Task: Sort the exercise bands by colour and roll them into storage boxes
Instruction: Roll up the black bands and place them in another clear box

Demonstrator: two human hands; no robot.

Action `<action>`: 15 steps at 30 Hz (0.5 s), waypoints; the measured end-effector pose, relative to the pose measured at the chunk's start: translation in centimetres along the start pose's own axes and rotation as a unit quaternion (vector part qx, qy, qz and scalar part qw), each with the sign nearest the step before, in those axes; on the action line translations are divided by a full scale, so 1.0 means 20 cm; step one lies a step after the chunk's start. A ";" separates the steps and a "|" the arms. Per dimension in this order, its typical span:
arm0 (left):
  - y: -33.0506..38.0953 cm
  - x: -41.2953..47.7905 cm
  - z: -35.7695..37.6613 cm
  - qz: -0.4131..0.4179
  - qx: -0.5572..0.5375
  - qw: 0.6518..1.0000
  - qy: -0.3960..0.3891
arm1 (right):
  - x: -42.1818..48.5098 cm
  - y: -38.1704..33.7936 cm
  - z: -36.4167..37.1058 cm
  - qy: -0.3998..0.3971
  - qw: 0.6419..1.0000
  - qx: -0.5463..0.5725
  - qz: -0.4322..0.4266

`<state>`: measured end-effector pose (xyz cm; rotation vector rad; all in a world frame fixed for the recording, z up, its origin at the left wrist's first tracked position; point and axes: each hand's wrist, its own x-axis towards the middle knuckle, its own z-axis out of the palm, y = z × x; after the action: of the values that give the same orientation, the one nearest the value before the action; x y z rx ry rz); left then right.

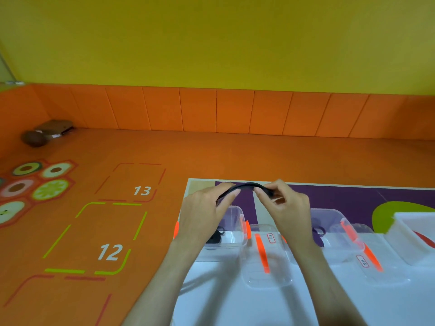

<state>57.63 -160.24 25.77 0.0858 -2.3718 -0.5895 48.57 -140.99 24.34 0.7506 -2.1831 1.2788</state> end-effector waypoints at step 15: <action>0.03 0.10 0.02 -0.175 -0.335 0.918 -0.119 | 0.02 -0.09 0.06 0.080 0.996 -0.001 -0.034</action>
<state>55.94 -159.89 26.92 0.1394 -2.2544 -1.6336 49.34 -142.86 25.12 0.6917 -2.0145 1.2587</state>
